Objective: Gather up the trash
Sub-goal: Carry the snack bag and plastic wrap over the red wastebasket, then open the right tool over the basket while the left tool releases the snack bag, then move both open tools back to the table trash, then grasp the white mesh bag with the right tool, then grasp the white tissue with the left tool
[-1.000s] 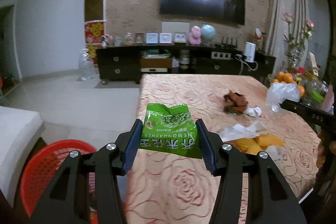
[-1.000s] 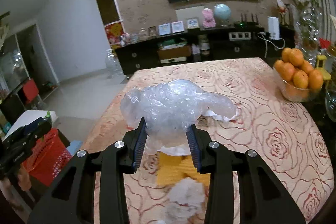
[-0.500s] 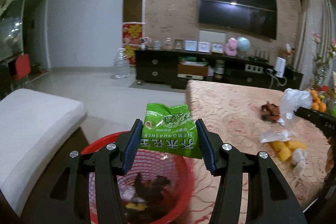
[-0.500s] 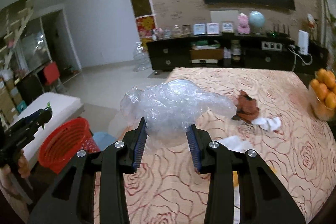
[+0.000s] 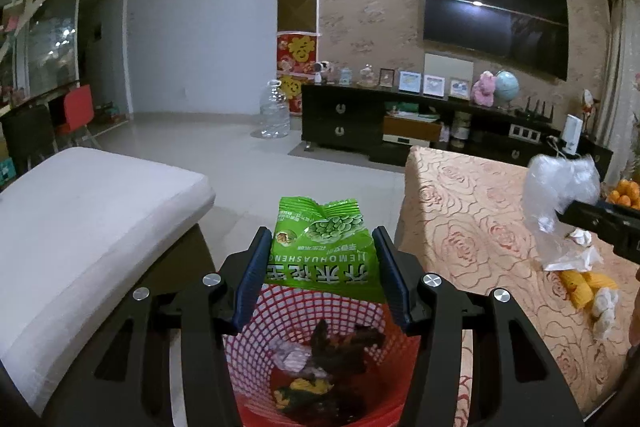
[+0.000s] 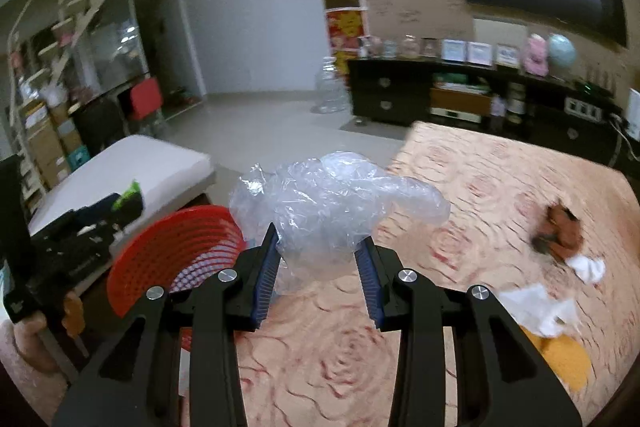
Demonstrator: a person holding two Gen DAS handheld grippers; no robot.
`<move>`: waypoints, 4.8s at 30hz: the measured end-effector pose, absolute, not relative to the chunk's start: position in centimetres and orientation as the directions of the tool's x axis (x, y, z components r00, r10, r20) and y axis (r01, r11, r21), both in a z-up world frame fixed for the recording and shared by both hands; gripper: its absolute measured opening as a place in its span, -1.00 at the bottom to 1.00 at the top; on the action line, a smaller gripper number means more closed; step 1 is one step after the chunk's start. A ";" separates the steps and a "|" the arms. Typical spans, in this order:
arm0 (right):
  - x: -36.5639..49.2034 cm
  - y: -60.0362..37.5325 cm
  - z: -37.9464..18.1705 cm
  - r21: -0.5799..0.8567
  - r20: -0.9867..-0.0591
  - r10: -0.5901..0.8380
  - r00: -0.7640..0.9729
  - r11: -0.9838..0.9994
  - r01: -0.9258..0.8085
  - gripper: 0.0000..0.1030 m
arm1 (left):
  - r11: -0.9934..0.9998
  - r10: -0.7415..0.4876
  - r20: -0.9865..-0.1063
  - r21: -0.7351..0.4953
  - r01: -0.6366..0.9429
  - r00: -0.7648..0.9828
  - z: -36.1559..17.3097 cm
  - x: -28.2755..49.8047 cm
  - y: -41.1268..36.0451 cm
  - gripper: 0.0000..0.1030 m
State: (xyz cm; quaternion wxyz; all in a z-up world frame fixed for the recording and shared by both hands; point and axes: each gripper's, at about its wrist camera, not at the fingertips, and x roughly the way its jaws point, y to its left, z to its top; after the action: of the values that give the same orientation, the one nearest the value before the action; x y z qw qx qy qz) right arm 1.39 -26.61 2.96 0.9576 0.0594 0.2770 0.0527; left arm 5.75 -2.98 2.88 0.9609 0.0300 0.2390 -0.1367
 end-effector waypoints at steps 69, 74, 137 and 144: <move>-0.8 -30.3 1.6 0.112 -0.562 0.017 0.827 0.992 0.055 0.36 | 0.950 -0.299 -0.506 -0.075 0.304 0.809 2.0 6.0 -5.0 0.56; -4.3 -35.1 0.8 0.116 -0.569 -0.091 0.817 0.975 0.189 0.38 | 0.935 -0.338 -0.503 -0.085 0.344 0.795 2.1 5.7 -6.9 0.56; -10.0 -44.4 -2.2 0.065 -0.627 -0.276 0.729 0.913 0.402 -0.26 | 0.775 -0.527 -0.575 -0.024 0.632 0.625 -0.1 2.1 -21.0 0.56; -8.0 -45.3 -0.6 -0.006 -0.614 -0.281 0.737 0.936 0.352 -0.26 | 0.710 -0.553 -0.604 0.020 0.704 0.574 -0.1 2.5 -25.8 0.64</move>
State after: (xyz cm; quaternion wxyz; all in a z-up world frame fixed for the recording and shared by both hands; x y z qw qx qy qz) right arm -8.02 -45.31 -0.55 0.9303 0.0555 0.3200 -0.1703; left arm 2.45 -25.78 -0.10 0.8776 0.1303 0.2910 -0.3580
